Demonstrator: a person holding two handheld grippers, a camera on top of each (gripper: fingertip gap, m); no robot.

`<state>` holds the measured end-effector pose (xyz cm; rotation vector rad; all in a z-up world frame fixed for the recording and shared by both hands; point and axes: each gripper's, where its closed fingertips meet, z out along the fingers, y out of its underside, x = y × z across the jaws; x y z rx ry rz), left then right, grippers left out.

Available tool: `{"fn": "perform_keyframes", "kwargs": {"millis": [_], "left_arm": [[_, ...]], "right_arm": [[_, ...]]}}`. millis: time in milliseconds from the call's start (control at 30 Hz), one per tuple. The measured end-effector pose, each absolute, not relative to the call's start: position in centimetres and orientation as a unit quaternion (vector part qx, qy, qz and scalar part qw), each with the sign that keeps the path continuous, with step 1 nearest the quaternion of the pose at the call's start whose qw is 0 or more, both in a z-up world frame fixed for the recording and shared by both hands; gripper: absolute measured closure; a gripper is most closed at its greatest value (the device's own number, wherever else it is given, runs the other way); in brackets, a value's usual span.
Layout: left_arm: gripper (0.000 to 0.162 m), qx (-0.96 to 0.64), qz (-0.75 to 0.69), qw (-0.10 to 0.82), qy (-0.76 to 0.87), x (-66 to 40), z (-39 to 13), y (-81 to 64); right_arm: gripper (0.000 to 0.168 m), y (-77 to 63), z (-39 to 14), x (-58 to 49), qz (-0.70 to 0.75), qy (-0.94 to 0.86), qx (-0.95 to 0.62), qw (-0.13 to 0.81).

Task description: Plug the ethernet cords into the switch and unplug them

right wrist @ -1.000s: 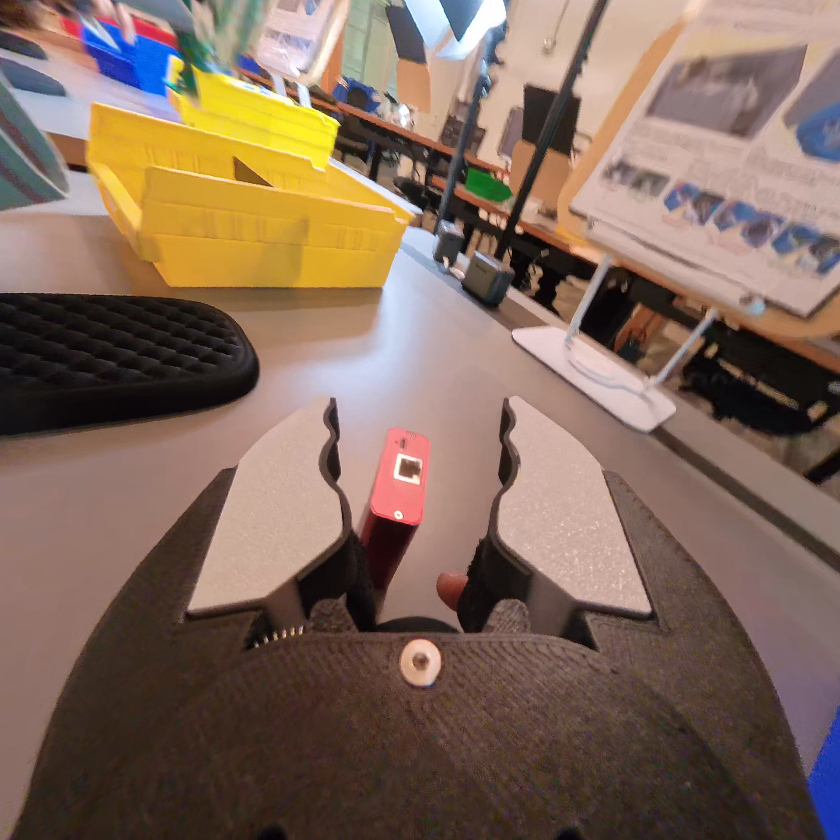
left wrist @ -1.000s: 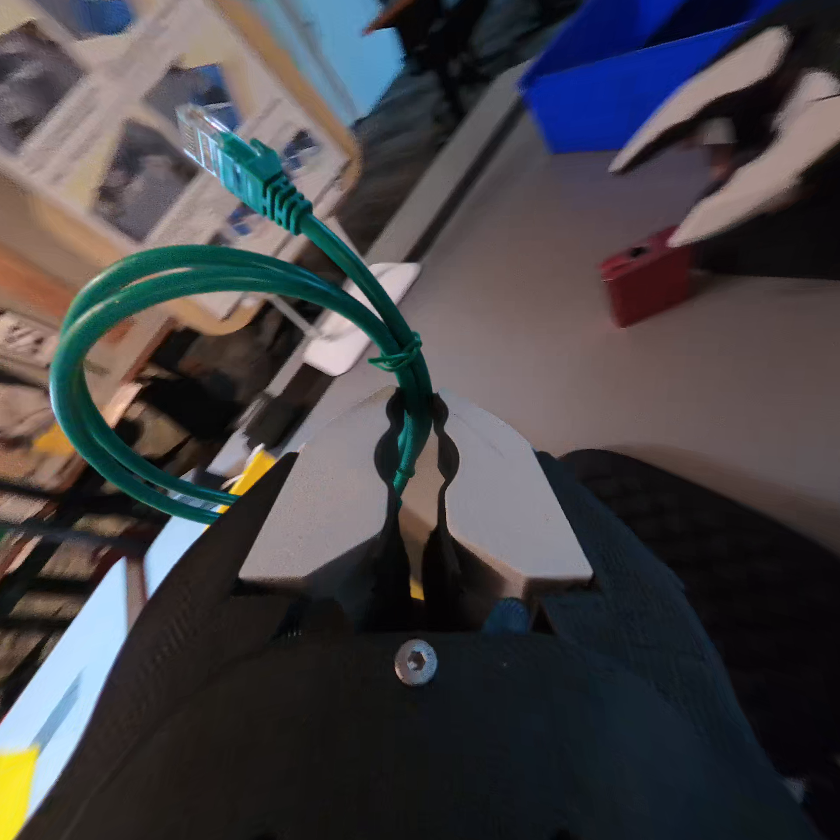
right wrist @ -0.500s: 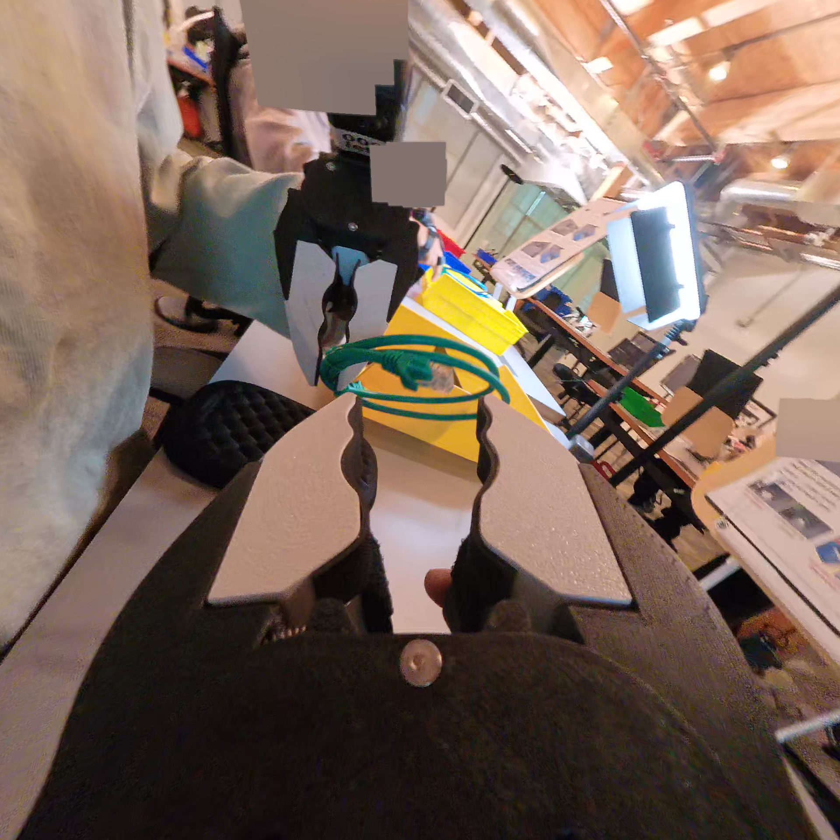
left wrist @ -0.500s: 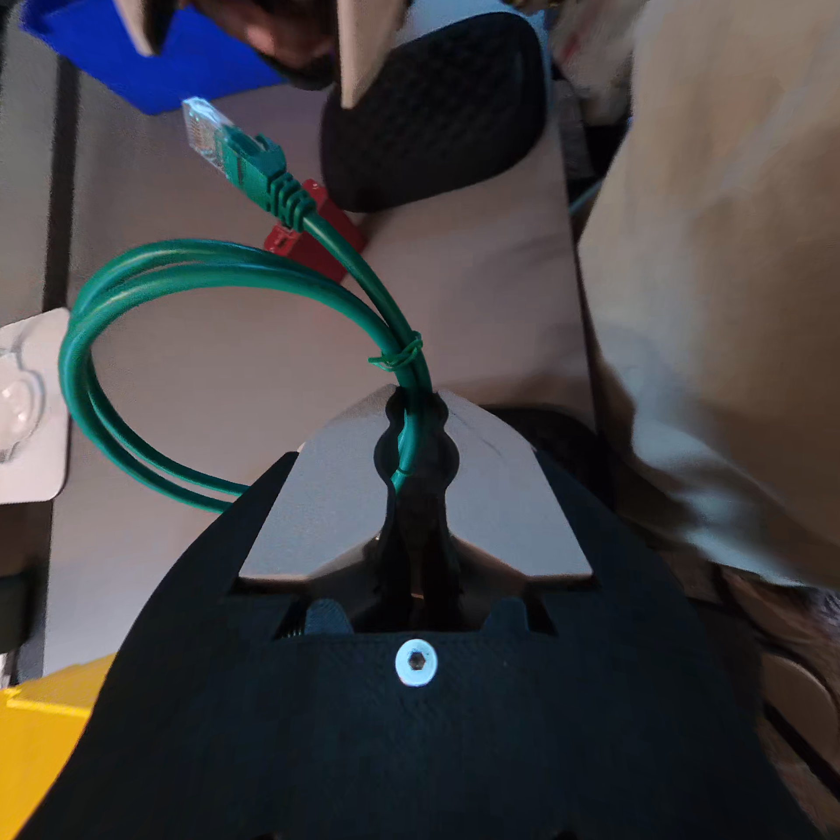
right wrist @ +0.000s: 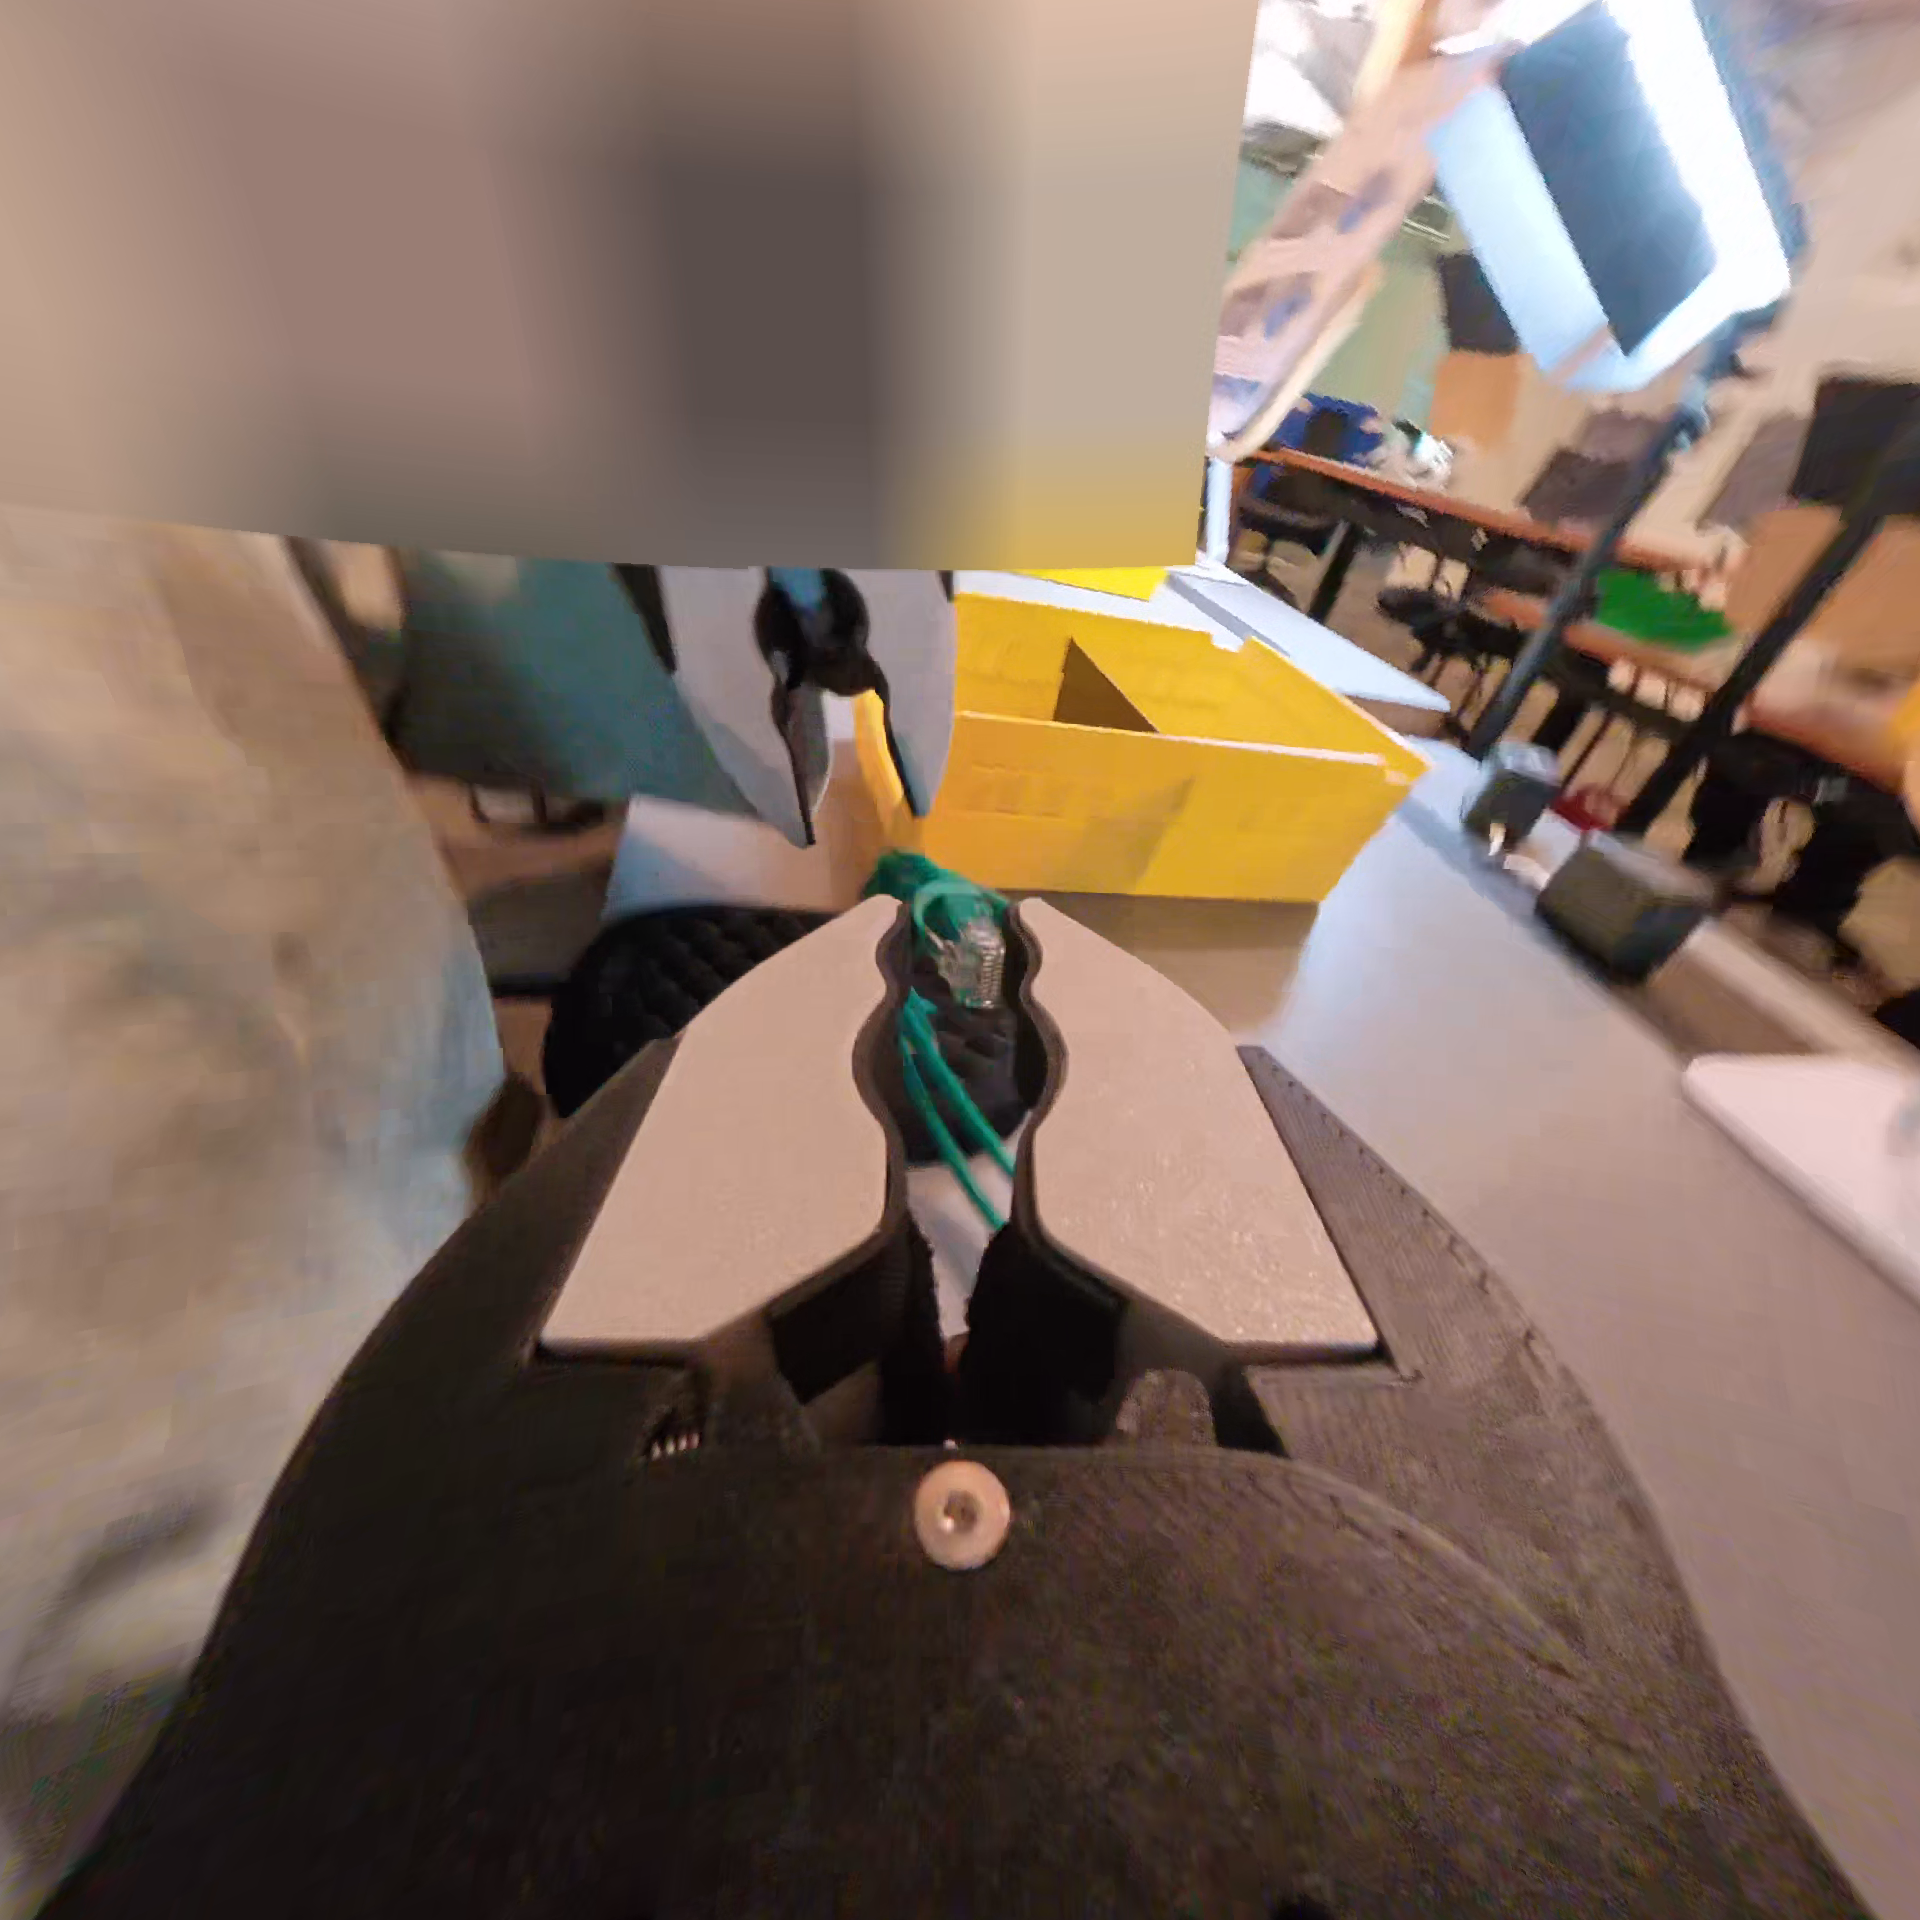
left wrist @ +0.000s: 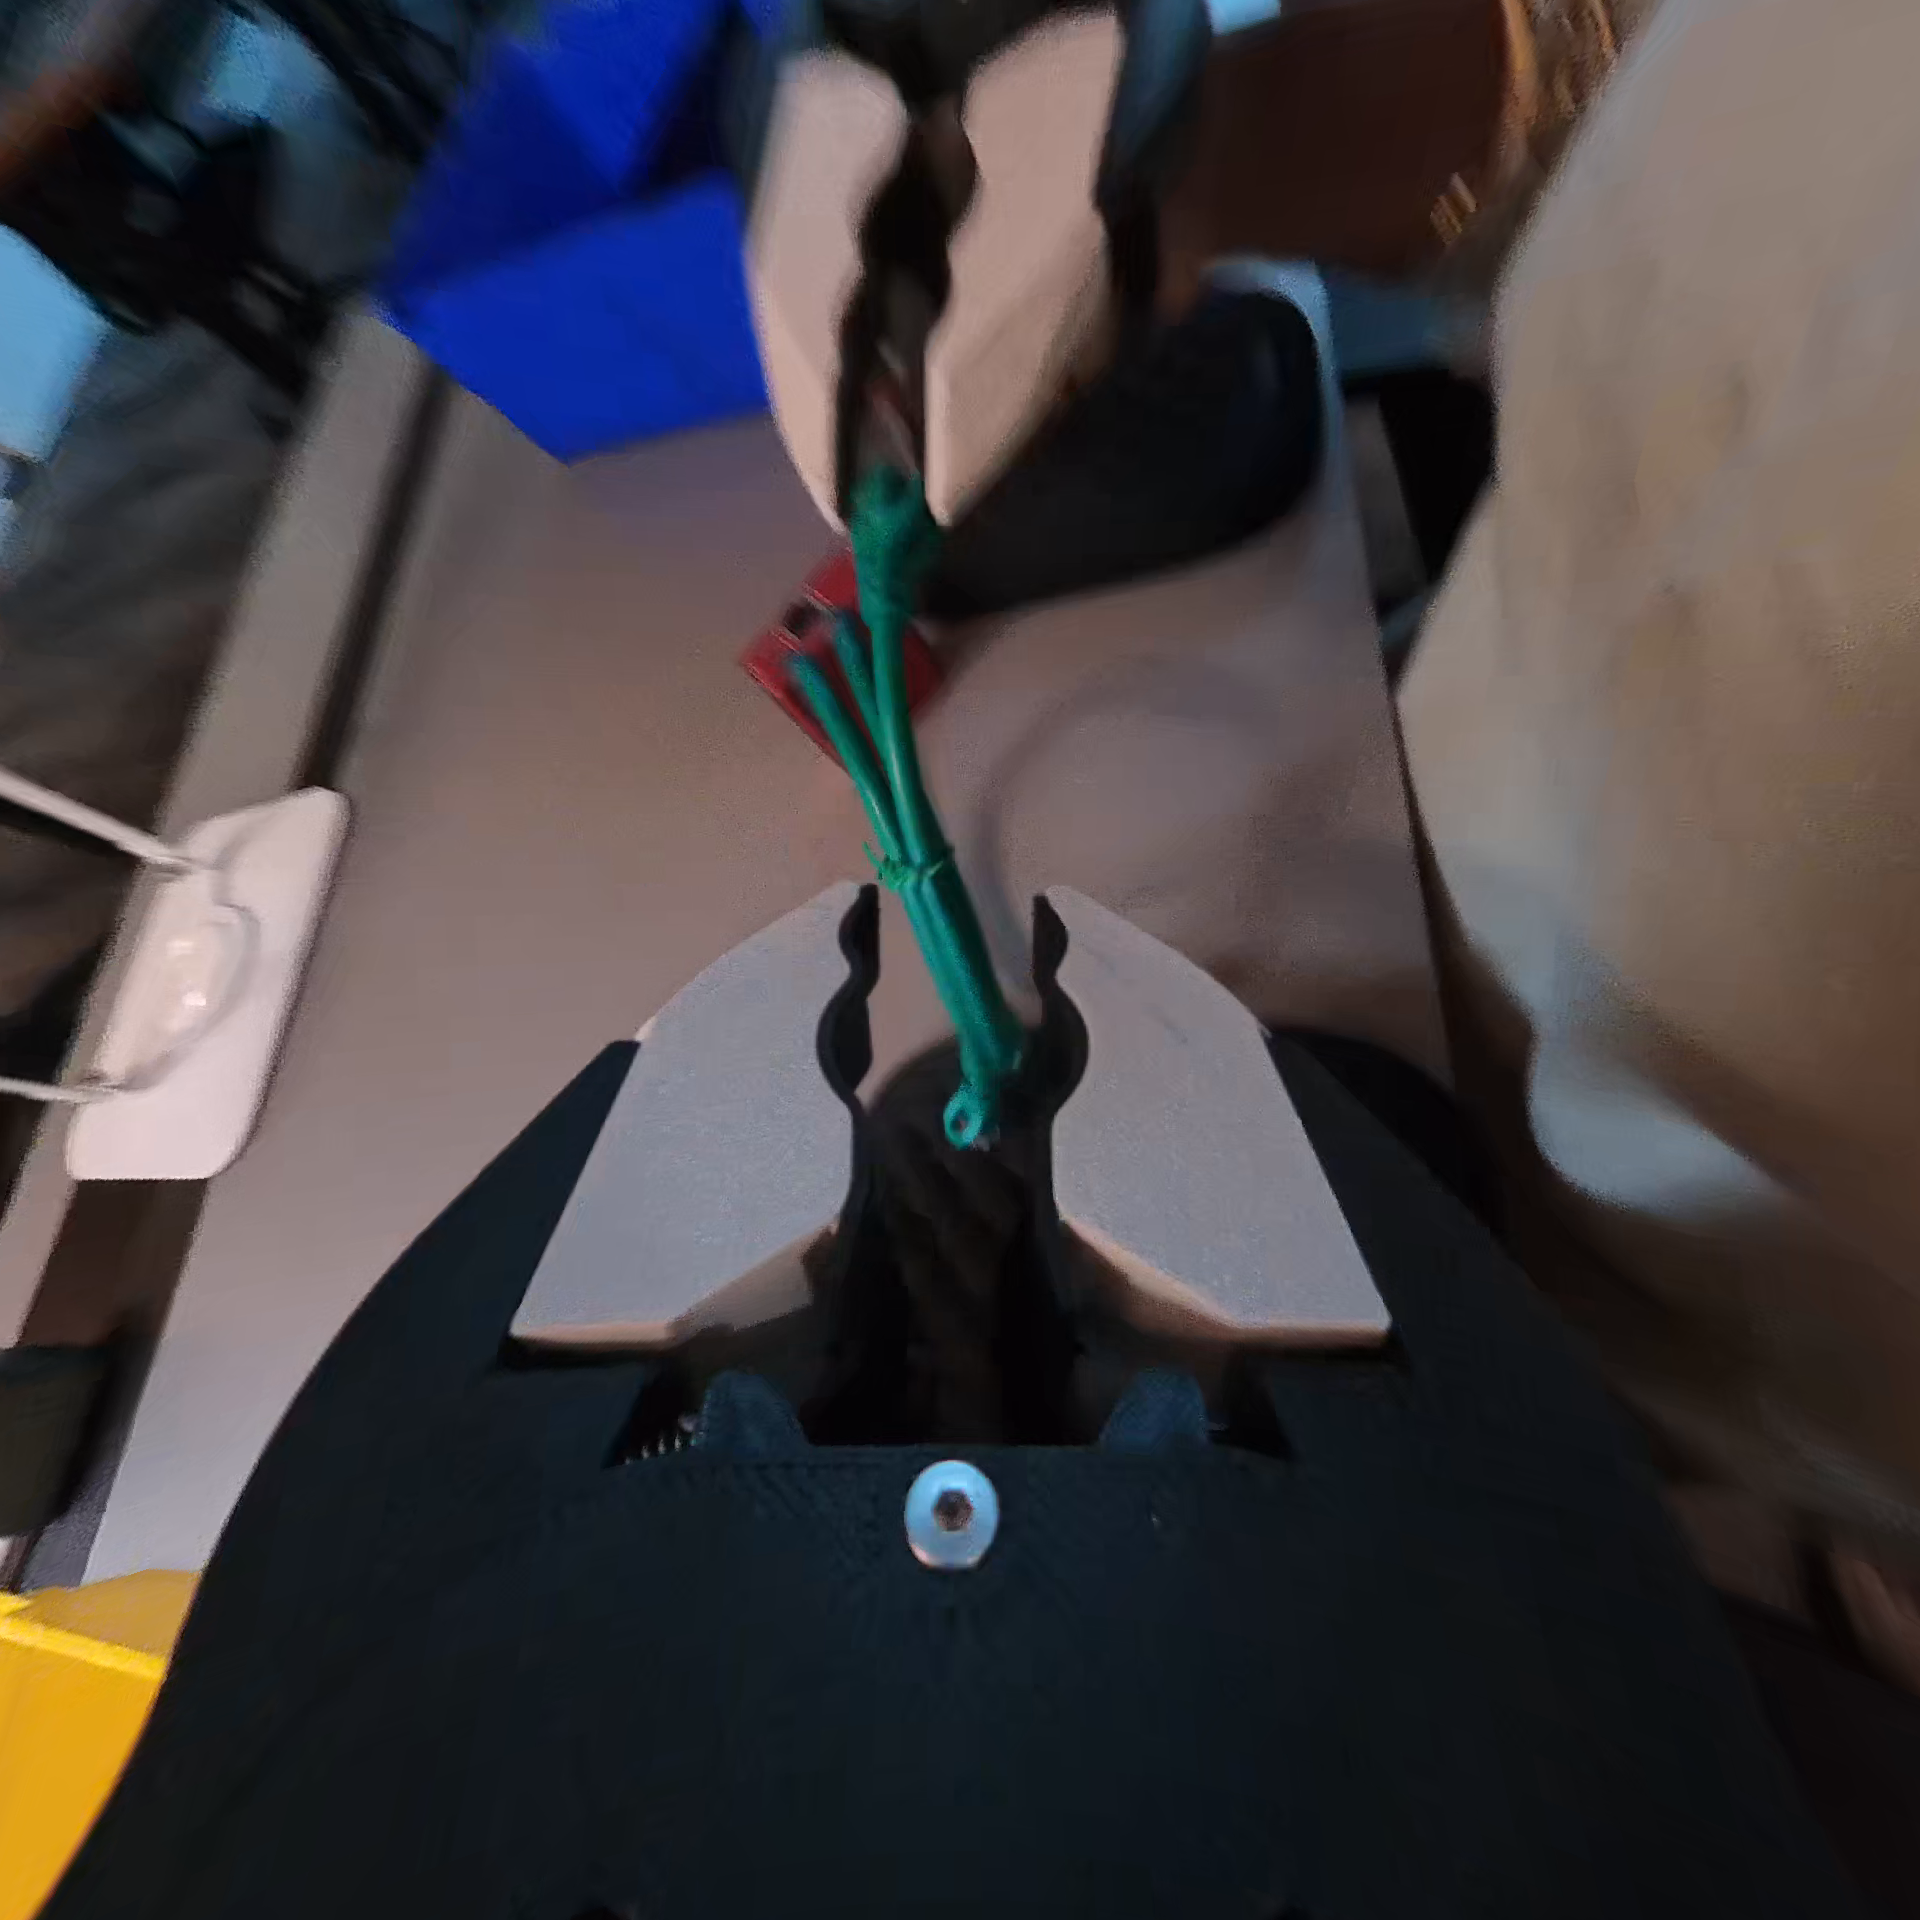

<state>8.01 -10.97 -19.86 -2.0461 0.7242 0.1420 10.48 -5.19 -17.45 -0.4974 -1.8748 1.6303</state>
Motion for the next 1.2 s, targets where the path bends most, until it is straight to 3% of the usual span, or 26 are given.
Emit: {"fn": "perform_keyframes", "kwargs": {"millis": [133,200,367,500,633,833,967,1067,1200], "left_arm": [[0.118,-0.733,0.143,0.633,0.204,6.8,-14.2,-9.2],[0.114,-0.694,0.18,0.66,0.226,7.9,-13.0,-8.8],[0.112,-0.694,0.284,0.572,0.333,8.0,-15.3,-6.8],[0.119,-0.706,0.232,0.534,0.404,8.4,-17.4,-6.7],[0.141,-0.736,0.208,0.508,0.396,7.9,-18.7,-6.7],[0.154,-0.76,0.116,0.548,0.329,8.3,-18.6,-7.1],[0.154,-0.774,0.039,0.549,0.314,8.3,-19.0,-8.0],[0.155,-0.783,-0.022,0.541,0.307,8.7,-19.4,-8.4],[0.155,-0.788,-0.036,0.534,0.306,8.8,-19.9,-8.4]], "right_arm": [[0.154,-3.7,-16.9,8.9,0.707,-0.582,-0.348,0.198],[0.154,-3.5,-16.9,8.4,0.736,-0.536,-0.384,0.154],[0.154,-4.6,-16.9,7.8,0.771,-0.475,-0.424,0.016],[0.154,-5.4,-16.9,7.9,0.778,-0.45,-0.433,-0.071],[0.155,-5.7,-17.0,8.0,0.777,-0.447,-0.435,-0.092],[0.154,-6.1,-17.2,8.6,0.78,-0.482,-0.396,-0.046],[0.128,-6.5,-17.8,9.2,0.698,-0.642,-0.275,0.156],[0.13,-6.3,-17.9,8.9,0.587,-0.718,-0.17,0.334],[0.147,-7.4,-17.9,9.4,0.55,-0.745,-0.103,0.364]]}}
